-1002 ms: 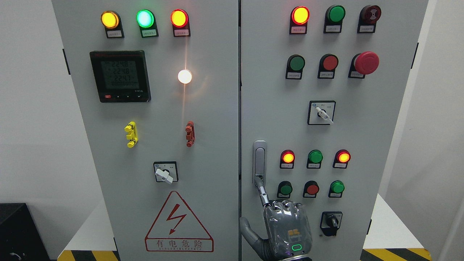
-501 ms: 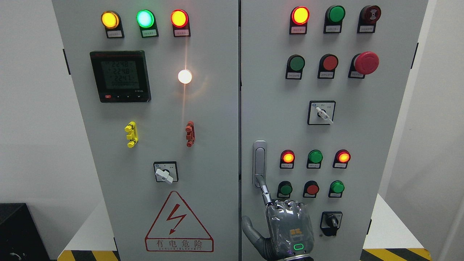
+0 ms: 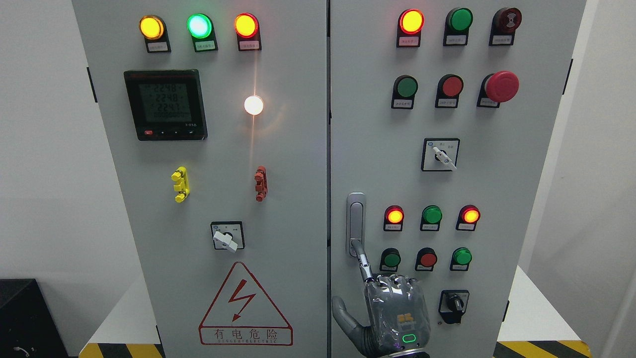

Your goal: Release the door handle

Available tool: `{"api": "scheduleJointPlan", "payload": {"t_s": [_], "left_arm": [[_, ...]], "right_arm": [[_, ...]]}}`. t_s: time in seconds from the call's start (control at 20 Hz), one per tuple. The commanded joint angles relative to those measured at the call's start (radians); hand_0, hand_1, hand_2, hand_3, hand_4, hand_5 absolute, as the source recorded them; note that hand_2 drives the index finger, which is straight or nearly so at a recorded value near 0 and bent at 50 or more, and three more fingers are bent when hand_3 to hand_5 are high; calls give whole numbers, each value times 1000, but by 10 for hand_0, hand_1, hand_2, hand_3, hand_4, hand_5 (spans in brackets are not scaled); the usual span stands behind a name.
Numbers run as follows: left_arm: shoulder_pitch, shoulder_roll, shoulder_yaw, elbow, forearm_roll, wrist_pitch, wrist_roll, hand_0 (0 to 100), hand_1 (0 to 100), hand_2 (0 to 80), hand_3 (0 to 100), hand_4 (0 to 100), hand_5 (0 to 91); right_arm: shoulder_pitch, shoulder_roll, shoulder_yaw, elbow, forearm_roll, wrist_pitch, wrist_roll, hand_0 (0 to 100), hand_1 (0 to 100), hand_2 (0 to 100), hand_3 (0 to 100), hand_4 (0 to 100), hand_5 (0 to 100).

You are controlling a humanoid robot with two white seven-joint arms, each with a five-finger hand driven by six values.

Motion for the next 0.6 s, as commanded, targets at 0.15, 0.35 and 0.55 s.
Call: {"api": "scheduleJointPlan", "payload": {"t_s": [0.15, 0.35, 0.55], "left_arm": [[-26, 0, 0, 29, 1, 0, 0, 120, 556, 0, 0, 0, 0], [-26, 0, 0, 29, 0, 0, 0, 120, 556, 0, 0, 0, 0], [-26, 0, 0, 29, 1, 0, 0, 120, 556, 0, 0, 0, 0]], "right_arm": [[4, 2, -4, 18, 0, 2, 12, 346, 251, 21, 1000, 1000, 1000], [4, 0, -6, 26, 0, 3, 12, 347, 251, 21, 1000, 1000, 1000], [4, 0, -6, 33, 0, 3, 13, 348, 251, 23, 1000, 1000, 1000]]}}
